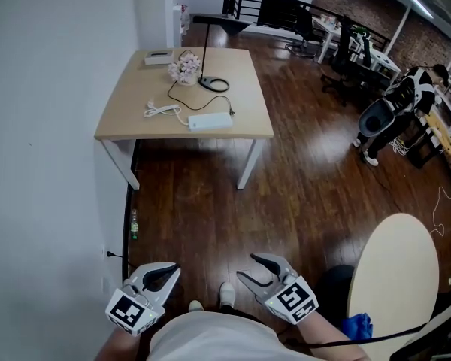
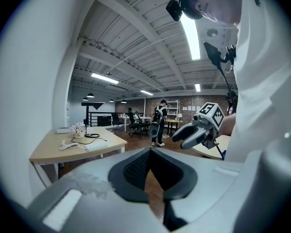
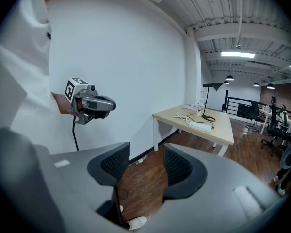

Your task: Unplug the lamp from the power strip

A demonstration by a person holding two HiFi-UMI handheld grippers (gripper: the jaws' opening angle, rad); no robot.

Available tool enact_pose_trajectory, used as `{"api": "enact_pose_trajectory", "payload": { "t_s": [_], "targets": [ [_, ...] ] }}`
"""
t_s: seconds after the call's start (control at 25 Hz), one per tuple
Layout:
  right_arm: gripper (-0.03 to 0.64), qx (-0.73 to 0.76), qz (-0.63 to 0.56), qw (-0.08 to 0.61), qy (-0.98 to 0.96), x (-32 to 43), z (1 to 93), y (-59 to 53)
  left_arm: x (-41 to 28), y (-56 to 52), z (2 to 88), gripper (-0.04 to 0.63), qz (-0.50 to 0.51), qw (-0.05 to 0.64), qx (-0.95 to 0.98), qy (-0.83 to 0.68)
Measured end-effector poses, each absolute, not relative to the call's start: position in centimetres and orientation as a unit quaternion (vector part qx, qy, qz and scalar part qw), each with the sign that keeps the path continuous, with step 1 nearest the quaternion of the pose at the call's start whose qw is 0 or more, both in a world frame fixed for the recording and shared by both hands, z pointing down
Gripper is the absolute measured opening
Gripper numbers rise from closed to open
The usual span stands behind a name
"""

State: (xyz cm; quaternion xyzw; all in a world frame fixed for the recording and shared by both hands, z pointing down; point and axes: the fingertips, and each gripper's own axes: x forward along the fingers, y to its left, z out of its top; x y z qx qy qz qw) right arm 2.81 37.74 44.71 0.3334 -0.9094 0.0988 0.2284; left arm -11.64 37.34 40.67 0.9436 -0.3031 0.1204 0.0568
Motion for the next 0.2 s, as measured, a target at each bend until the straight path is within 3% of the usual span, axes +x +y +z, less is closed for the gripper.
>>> {"api": "enact_pose_trajectory", "payload": {
  "t_s": [0.2],
  "targets": [
    [0.221,0.331,0.094,0.237,-0.909,0.8,44.6,39.0,-13.3,39.0,40.8,0.005,0.125,0.056,0.945,-0.297]
  ]
}}
